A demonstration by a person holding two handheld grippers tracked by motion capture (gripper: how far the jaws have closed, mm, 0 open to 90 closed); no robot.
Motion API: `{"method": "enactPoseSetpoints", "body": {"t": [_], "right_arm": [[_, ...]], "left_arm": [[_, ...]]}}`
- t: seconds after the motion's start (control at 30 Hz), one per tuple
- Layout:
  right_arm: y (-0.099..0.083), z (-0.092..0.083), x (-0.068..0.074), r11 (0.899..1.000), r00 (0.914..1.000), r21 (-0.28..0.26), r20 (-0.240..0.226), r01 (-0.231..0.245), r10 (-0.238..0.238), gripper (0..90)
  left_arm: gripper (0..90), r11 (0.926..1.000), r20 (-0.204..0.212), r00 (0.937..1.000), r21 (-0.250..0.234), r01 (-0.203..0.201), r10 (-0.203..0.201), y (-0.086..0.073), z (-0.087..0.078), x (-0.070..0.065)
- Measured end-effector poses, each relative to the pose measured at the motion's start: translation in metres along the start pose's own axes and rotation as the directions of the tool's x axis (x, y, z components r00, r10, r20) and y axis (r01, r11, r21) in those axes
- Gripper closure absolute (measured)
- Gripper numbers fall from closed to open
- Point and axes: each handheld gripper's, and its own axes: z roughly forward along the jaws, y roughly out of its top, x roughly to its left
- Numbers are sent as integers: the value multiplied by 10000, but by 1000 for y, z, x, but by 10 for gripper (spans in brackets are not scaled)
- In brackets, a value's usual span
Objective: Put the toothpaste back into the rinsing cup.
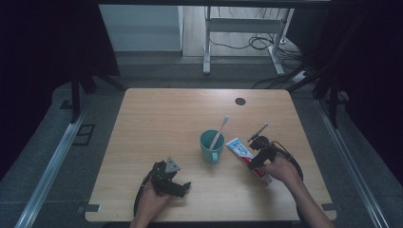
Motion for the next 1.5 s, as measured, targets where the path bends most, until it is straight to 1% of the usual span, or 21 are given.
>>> {"method": "enactPoseSetpoints", "body": {"t": [0.2,0.5,0.53,0.57,0.87,1.03,1.1,1.2,1.23,1.3,1.5], "right_arm": [[13,3,3,9985,10000,546,31,92,-94,383],[31,12,6,9913,9993,1311,337,137,-183,394],[32,13,6,9907,9992,1356,364,137,-188,399],[34,13,6,9895,9986,1440,490,101,-173,406],[40,19,5,9834,9984,1812,544,27,-128,444],[42,20,6,9829,9989,1842,457,-9,-76,487],[42,20,5,9828,9992,1842,384,-146,76,517],[41,17,2,9851,9994,1714,322,-172,119,595],[41,15,2,9848,9993,1711,272,-287,243,623],[40,12,0,9874,9996,1558,123,-276,260,665],[34,8,-2,9925,9995,1187,-55,-289,298,700]], "left_arm": [[7,10000,0,10000,1,-7,7,0,0,0],[6,10000,-1,10000,3,-6,6,0,0,0],[7,10000,2,10000,1,-2,2,0,0,0],[6,10000,0,10000,5,-15,15,0,0,0],[6,10000,0,10000,3,-12,12,0,0,0],[6,10000,0,10000,2,-8,8,0,0,0],[6,10000,-1,10000,3,-4,4,0,0,0],[6,10000,0,10000,5,-11,11,0,0,0],[6,10000,0,10000,3,-11,11,0,0,0],[6,10000,1,10000,4,-6,6,0,0,0],[6,10000,1,10000,2,-4,4,0,0,0]]}}
